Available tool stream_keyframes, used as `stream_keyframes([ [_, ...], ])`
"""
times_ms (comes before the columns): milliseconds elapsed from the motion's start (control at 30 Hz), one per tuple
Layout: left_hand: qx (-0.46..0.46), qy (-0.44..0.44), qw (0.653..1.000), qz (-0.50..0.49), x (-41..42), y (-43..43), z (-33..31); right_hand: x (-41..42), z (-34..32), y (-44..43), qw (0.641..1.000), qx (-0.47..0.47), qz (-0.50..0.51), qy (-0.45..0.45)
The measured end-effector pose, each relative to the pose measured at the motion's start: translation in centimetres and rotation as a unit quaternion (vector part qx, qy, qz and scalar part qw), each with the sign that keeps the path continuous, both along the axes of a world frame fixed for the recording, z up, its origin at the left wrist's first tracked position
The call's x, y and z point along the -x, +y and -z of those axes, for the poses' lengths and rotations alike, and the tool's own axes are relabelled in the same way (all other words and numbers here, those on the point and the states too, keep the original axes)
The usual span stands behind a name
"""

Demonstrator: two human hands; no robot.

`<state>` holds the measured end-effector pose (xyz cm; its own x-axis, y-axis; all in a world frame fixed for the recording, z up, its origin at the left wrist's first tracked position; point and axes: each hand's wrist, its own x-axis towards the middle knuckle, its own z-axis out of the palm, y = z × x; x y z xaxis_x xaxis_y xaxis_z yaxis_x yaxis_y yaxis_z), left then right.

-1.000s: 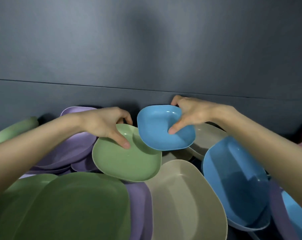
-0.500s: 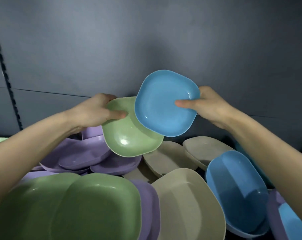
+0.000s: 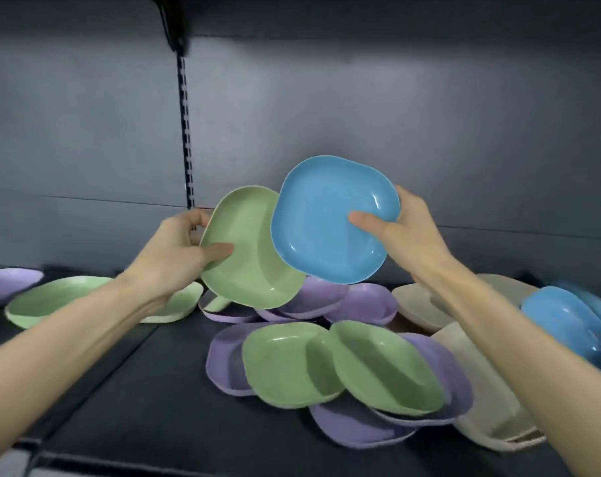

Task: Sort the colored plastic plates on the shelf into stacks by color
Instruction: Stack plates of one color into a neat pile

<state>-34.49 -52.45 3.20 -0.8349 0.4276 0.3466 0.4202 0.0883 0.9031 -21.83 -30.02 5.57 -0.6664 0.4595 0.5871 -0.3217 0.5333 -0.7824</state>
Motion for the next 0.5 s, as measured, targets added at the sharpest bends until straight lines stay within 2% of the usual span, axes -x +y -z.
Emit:
stream_keyframes([
  [267,0.003,0.003,1.0,-0.027,3.2,-13.7,2.8,5.0,4.0,-12.9,1.0,0.021,-0.02,0.01],
  [500,0.011,-0.029,0.998,-0.046,8.1,-18.7,3.0,9.7,3.5,-17.2,1.0,0.002,-0.011,-0.003],
])
